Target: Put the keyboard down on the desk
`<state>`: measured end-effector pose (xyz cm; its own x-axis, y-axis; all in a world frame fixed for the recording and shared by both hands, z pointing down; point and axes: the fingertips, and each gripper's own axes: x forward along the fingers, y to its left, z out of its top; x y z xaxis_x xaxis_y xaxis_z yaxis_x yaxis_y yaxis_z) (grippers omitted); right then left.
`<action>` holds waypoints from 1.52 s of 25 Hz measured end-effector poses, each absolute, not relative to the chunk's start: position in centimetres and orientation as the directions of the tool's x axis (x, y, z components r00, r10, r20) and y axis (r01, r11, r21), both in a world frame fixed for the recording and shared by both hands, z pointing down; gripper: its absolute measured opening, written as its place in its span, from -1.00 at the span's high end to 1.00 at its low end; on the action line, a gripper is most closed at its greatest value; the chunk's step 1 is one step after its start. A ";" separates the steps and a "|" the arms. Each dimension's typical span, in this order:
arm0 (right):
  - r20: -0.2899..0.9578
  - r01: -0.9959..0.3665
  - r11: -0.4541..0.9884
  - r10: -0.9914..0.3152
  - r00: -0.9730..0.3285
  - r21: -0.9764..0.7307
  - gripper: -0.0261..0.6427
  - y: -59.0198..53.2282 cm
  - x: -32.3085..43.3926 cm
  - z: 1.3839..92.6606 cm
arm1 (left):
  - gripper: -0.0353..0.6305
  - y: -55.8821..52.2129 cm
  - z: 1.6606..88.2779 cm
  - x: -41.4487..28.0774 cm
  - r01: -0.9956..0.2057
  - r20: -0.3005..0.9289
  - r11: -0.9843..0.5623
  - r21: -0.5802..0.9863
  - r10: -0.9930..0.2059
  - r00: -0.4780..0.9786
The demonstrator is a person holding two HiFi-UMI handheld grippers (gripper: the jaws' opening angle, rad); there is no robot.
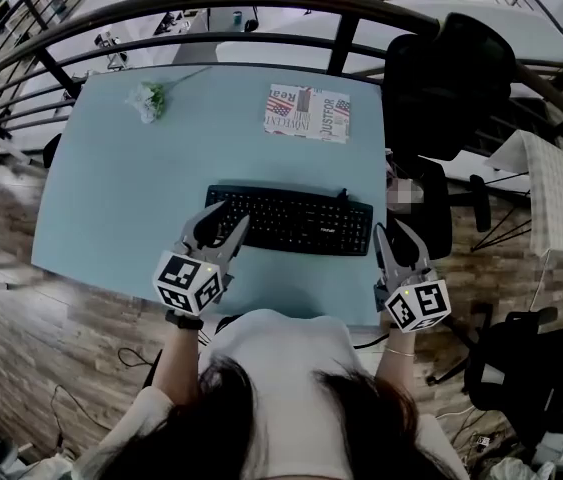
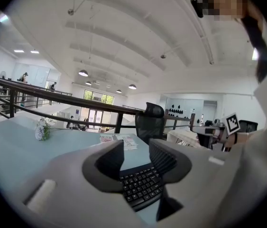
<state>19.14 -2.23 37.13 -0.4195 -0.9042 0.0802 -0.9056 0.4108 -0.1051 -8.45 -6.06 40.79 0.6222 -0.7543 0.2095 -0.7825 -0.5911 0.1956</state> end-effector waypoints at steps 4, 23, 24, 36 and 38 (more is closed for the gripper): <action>0.075 -0.908 0.404 -0.907 -0.414 -0.112 0.74 -2.0 18.9 37.5 | 0.41 -5.8 40.7 -8.6 -0.792 0.207 -0.582 0.185 -0.765 0.610; 0.076 -0.890 0.421 -0.895 -0.439 -0.176 0.92 -1.7 17.6 37.2 | 0.72 -5.3 40.8 -6.6 -0.751 0.215 -0.624 0.216 -0.720 0.660; 0.073 -0.889 0.421 -0.896 -0.439 -0.179 0.92 -1.8 17.7 37.2 | 0.72 -5.3 40.8 -6.5 -0.749 0.215 -0.625 0.219 -0.718 0.662; 0.068 -0.879 0.437 -0.887 -0.456 -0.189 0.92 -1.8 17.5 36.8 | 0.72 -5.5 40.9 -6.6 -0.754 0.219 -0.617 0.226 -0.722 0.656; 0.066 -0.879 0.439 -0.887 -0.458 -0.188 0.92 -1.8 17.5 36.7 | 0.72 -5.5 40.9 -6.8 -0.756 0.218 -0.614 0.225 -0.725 0.654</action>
<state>17.48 -1.80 36.68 -0.4575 -0.8867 0.0659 -0.8785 0.4394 -0.1876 -6.77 -5.45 40.85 0.6537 -0.7248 0.2177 -0.7562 -0.6144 0.2251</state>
